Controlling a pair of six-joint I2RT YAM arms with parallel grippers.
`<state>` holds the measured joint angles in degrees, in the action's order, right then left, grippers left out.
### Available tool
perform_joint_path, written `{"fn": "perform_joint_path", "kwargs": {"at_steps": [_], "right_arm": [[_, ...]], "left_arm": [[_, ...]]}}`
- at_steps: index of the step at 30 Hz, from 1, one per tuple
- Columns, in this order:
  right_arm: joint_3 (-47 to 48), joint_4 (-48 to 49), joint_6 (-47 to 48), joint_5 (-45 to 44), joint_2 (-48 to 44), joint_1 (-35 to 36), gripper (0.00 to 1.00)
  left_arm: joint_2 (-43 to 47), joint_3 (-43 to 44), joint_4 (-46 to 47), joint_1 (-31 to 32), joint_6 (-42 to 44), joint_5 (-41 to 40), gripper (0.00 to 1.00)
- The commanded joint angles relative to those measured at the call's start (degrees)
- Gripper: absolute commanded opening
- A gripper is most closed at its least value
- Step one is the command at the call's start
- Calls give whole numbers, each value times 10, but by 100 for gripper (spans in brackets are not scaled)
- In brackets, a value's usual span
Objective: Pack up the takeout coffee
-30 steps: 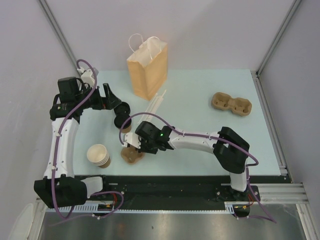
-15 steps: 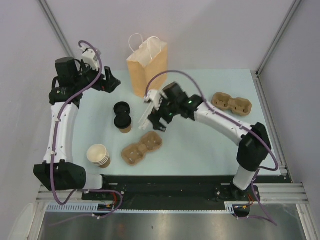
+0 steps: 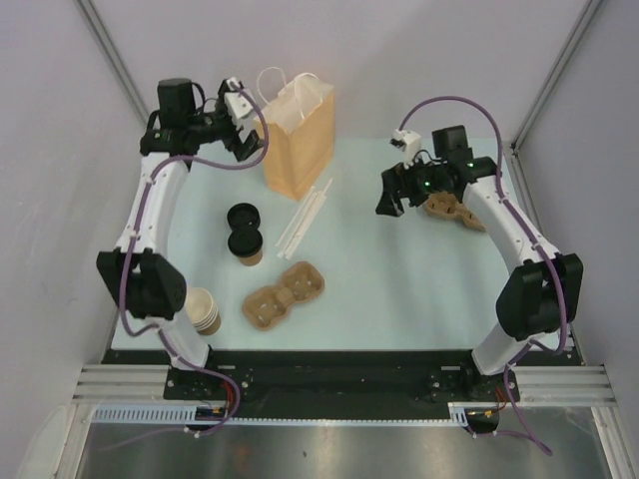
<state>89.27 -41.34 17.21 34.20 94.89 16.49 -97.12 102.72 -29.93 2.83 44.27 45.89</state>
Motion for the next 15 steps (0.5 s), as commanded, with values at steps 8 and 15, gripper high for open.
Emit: {"fn": "perform_joint_path", "kwargs": {"at_steps": [8,15], "right_arm": [[-39,-12,-54,75,-57,-87,100],[-41,-10,-64,86,-58,-108,100]], "left_arm": [[-168,220,-45,4,160,29,92],[-202,218,-66,16,234,-19,90]]}}
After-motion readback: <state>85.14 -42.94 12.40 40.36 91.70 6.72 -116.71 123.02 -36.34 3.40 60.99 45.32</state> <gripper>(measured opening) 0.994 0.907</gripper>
